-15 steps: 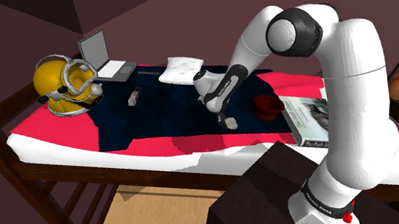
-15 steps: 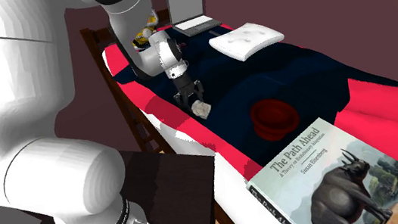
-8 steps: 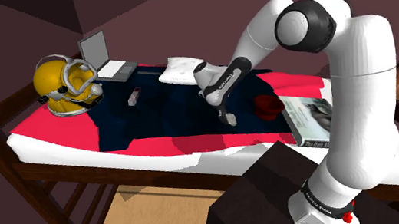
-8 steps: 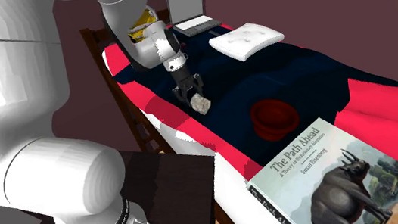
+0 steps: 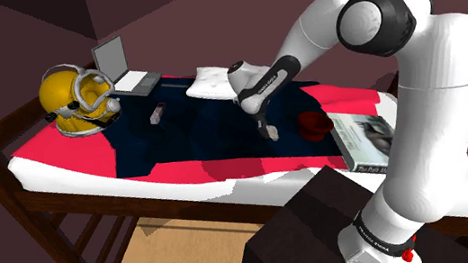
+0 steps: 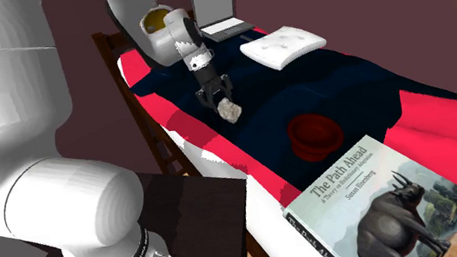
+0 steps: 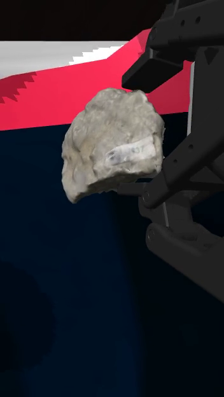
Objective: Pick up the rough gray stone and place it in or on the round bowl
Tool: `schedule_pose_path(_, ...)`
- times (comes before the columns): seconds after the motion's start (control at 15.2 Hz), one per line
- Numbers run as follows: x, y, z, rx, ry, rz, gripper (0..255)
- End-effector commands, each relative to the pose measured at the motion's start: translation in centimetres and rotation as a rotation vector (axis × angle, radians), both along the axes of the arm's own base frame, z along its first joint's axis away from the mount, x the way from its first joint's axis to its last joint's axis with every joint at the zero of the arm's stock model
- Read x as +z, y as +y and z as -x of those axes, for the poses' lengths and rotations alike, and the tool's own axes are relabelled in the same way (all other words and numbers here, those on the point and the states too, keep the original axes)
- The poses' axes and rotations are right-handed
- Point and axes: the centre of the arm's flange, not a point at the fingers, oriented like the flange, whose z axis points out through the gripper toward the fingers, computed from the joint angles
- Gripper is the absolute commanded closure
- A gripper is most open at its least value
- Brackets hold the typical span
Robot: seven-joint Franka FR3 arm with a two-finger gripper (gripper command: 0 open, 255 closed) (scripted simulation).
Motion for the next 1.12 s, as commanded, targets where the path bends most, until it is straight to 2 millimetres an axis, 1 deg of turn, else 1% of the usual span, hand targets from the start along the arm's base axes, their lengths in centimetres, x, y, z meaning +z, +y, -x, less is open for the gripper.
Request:
schedule_pose_path(0.0, 1.0, -0.1, 0.0, 0.000, 0.000, 0.000, 255)
schedule_pose_path(0.4, 4.1, -0.1, 0.0, 0.000, 0.000, 0.000, 255)
schedule_pose_path(0.46, 4.2, -0.1, 0.0, 0.000, 0.000, 0.000, 255)
schedule_pose_path(1.06, 3.9, -11.7, 2.3, 0.000, 0.000, 0.000, 255)
